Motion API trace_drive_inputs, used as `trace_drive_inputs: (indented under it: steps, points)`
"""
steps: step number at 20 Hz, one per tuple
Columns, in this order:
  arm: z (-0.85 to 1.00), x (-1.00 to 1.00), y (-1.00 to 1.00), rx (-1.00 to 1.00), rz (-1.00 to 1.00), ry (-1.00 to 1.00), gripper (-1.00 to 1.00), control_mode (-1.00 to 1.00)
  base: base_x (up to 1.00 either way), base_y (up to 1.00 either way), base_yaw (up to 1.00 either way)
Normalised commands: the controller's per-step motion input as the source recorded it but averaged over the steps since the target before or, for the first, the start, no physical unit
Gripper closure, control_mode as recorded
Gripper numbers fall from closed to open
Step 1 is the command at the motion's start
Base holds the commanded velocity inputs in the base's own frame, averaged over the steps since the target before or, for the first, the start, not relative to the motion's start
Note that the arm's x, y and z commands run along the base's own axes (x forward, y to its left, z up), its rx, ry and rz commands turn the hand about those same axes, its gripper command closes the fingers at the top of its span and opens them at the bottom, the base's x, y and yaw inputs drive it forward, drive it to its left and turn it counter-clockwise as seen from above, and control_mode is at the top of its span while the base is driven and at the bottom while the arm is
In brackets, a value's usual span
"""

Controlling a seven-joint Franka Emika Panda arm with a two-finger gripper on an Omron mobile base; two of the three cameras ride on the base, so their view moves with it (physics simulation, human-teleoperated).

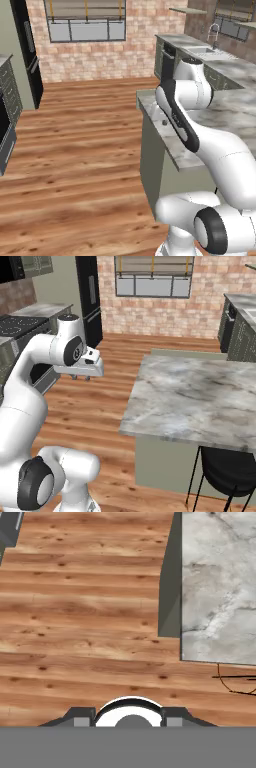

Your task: Restock the sink supplies by placing the sponge and soap dispenser on the counter and next to the sink. Make sure the soap dispenser is upright.

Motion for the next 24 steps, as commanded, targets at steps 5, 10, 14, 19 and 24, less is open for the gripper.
trace_drive_inputs:
  steps: [5, 10, 14, 19, 24]
  points:
    - [0.0, 0.0, 0.0, 0.0, 0.0, 0.0, -1.0, 1.0, 0.1, 0.12, -0.03]
    - [0.0, 0.0, 0.0, 0.0, 0.0, 0.0, -1.0, 1.0, 0.87, 0.78, -0.24]
    - [0.0, 0.0, 0.0, 0.0, 0.0, 0.0, -1.0, 1.0, 0.99, 0.92, -0.26]
    - [0.0, 0.0, 0.0, 0.0, 0.0, 0.0, -1.0, 1.0, 0.99, 0.6, -0.26]
    - [0.0, 0.0, 0.0, 0.0, 0.0, 0.0, -1.0, 1.0, 0.84, 0.4, -0.34]
